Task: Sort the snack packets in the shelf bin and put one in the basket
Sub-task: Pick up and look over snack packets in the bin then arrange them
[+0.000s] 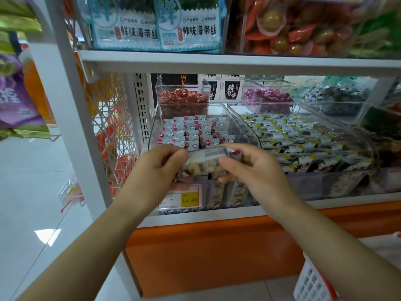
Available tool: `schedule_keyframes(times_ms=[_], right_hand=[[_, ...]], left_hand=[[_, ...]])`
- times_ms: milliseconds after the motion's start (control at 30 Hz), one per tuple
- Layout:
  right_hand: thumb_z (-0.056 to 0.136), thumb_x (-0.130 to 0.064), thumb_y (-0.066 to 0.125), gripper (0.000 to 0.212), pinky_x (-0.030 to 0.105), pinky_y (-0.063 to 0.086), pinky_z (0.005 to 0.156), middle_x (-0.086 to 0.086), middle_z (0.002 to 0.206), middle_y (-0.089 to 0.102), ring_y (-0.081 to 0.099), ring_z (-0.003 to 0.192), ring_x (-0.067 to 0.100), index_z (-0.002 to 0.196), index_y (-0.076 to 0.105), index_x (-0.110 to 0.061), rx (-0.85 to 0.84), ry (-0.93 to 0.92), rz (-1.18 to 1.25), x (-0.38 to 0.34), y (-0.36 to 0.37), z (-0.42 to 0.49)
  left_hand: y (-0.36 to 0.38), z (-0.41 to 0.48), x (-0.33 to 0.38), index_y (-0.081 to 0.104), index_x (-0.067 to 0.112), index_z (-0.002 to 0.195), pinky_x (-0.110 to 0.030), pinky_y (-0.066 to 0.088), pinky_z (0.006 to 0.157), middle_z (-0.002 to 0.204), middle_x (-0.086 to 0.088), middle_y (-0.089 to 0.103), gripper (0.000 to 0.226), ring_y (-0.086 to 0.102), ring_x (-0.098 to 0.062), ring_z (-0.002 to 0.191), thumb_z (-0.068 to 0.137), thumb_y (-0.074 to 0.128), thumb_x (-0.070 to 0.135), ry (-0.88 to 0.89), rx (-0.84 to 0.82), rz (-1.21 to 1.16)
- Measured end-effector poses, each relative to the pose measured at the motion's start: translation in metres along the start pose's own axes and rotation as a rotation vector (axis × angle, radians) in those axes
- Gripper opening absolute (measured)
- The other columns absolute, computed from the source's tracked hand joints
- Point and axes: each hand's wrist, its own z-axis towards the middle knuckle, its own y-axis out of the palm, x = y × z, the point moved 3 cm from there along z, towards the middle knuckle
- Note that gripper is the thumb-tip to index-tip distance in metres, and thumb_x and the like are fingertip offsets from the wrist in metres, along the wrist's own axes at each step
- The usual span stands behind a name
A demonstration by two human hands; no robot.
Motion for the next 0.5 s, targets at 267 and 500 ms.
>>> schedule_keyframes(times_ms=[267,500], right_hand=[[0.086,-0.018,0.066,0.019,0.045,0.057,0.074,0.014,0.095,0.065,0.068,0.08,0.026,0.098,0.058,-0.006,0.318,-0.144,-0.251,-0.022,-0.023,0.045],[0.086,-0.018,0.067,0.033,0.058,0.05,0.08,0.029,0.1,0.061,0.061,0.091,0.042,0.099,0.055,0.01,0.268,-0.111,-0.325,-0.028,-0.026,0.113]], left_hand=[[0.019,0.054,0.005,0.048,0.006,0.131,-0.04,0.042,0.099,0.133,-0.012,0.051,0.041,0.05,-0.023,0.114,0.096,0.043,0.027,0.18,0.104,0.514],[0.033,0.163,-0.025,0.052,0.0,0.119,-0.047,0.041,0.098,0.122,-0.023,0.053,0.044,0.051,-0.037,0.111,0.097,0.037,0.036,-0.073,-0.027,0.893]])
